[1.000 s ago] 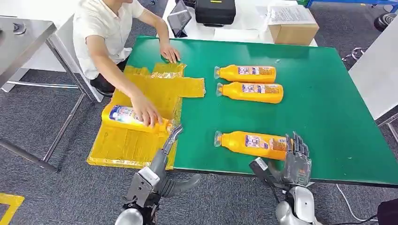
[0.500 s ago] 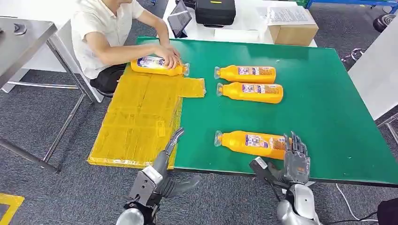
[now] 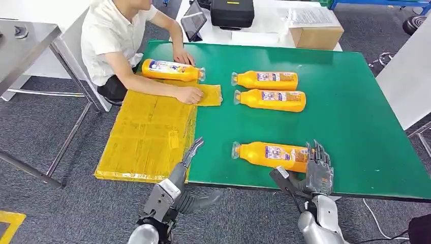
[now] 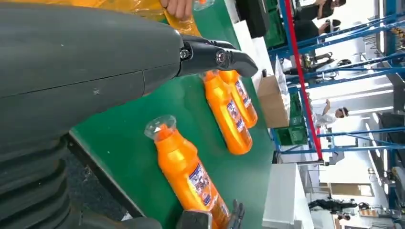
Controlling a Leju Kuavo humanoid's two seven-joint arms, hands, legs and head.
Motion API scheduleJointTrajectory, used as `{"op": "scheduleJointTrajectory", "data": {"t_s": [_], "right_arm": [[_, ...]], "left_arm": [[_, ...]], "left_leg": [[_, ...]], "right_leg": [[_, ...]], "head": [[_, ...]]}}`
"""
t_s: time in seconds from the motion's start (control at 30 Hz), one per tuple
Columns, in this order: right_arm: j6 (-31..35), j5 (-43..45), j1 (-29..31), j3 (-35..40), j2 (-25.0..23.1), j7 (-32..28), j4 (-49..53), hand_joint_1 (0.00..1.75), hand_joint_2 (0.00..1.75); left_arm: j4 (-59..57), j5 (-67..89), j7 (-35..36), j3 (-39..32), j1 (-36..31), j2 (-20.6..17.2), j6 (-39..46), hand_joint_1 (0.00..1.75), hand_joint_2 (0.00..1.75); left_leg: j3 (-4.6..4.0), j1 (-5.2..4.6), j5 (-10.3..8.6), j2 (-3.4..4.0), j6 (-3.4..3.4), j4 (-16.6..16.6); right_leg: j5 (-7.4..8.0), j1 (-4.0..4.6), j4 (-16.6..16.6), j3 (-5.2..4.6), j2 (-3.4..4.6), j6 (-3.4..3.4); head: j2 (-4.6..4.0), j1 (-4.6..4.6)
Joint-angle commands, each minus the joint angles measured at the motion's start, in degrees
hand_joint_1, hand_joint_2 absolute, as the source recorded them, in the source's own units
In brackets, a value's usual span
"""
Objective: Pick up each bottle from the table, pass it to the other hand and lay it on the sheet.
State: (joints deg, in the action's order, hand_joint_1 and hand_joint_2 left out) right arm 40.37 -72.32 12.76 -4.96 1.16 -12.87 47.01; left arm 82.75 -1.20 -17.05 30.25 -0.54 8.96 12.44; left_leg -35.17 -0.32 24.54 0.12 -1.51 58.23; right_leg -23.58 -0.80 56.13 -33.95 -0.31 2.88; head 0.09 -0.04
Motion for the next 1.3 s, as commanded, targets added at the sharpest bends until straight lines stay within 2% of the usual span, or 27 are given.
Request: {"op": "scheduleJointTrajectory", "data": {"t_s": [0.03,0.3,0.33,0.37,0.5,0.53,0.67,1.13,1.23,1.3], "right_arm": [[-0.37,1.91,5.07,2.04,-0.11,-1.3,-13.51,0.0,1.75],[-0.37,4.01,6.51,2.36,-0.4,-2.46,-17.8,0.0,1.75],[-0.92,4.57,7.28,3.11,-0.16,-2.76,-19.98,0.07,1.75],[-1.1,4.91,7.55,3.51,0.06,-2.58,-20.76,1.68,1.75],[-1.81,5.34,7.54,3.75,0.37,-2.68,-21.18,1.68,1.75],[-2.38,5.46,7.63,4.02,0.45,-2.39,-21.44,1.75,1.75],[-2.83,6.06,7.64,4.27,0.93,-2.37,-21.97,1.75,1.75],[-3.4,6.39,7.62,4.29,1.06,-2.1,-22.47,1.75,1.75],[-3.79,7.19,7.68,4.53,1.06,-3.14,-23.03,1.75,1.75],[-4.89,10.52,7.91,3.69,0.5,-6.46,-23.28,1.75,1.75]], "left_arm": [[-4.43,-0.61,0.49,1.45,-3.31,-0.91,-0.84,0.0,1.75],[-4.76,-1.27,0.53,1.74,-3.61,-0.89,-1.32,0.0,1.75],[-4.85,-1.44,0.55,1.83,-3.69,-0.93,-1.44,0.0,1.75],[-4.91,-1.63,0.57,1.85,-3.73,-0.89,-1.53,0.0,1.75],[-4.93,-1.86,0.57,1.88,-3.77,-0.93,-1.66,0.0,1.75],[-4.9,-1.94,0.49,1.96,-3.79,-0.9,-1.59,0.0,1.75],[-4.76,-2.27,0.51,1.67,-3.87,-1.01,-1.65,0.0,1.75],[-4.73,-2.44,0.51,1.55,-4.03,-1.0,-1.7,0.0,1.75],[-5.51,-2.79,0.58,1.45,-4.7,-0.83,-1.8,0.0,1.75],[-6.49,-3.38,0.38,1.4,-5.6,-0.61,-1.79,0.0,1.75]], "left_leg": [[0.22,0.07,0.03,0.02,0.12,-0.06],[0.43,0.07,0.01,0.07,0.12,-0.11],[0.38,0.06,0.02,0.11,0.07,-0.05],[0.46,0.09,0.01,0.09,0.13,-0.1],[0.49,0.08,-0.02,0.12,0.15,-0.13],[0.47,0.06,0.0,0.2,0.08,-0.07],[0.6,0.09,-0.04,0.16,0.14,-0.13],[0.7,0.09,0.02,0.23,0.08,-0.06],[0.68,0.09,0.01,0.22,0.08,-0.06],[0.7,0.11,-0.03,0.1,0.13,-0.12]], "right_leg": [[0.0,0.06,-0.07,0.22,0.04,-0.12],[0.01,0.07,-0.11,0.37,0.04,-0.13],[0.01,0.06,-0.08,0.31,0.05,-0.08],[0.01,0.09,-0.11,0.4,0.04,-0.14],[0.05,0.08,-0.15,0.42,0.03,-0.17],[0.05,0.06,-0.09,0.37,0.07,-0.11],[0.15,0.09,-0.15,0.47,0.05,-0.3],[0.1,0.1,-0.1,0.54,0.1,-0.23],[0.11,0.1,-0.1,0.53,0.09,-0.23],[0.11,0.12,-0.16,0.57,-0.01,-0.28]], "head": [[0.0,0.0],[0.0,0.0],[0.0,0.0],[0.0,0.0],[0.0,0.02],[0.0,0.0],[0.0,0.02],[0.0,0.02],[0.0,0.02],[0.0,0.02]]}}
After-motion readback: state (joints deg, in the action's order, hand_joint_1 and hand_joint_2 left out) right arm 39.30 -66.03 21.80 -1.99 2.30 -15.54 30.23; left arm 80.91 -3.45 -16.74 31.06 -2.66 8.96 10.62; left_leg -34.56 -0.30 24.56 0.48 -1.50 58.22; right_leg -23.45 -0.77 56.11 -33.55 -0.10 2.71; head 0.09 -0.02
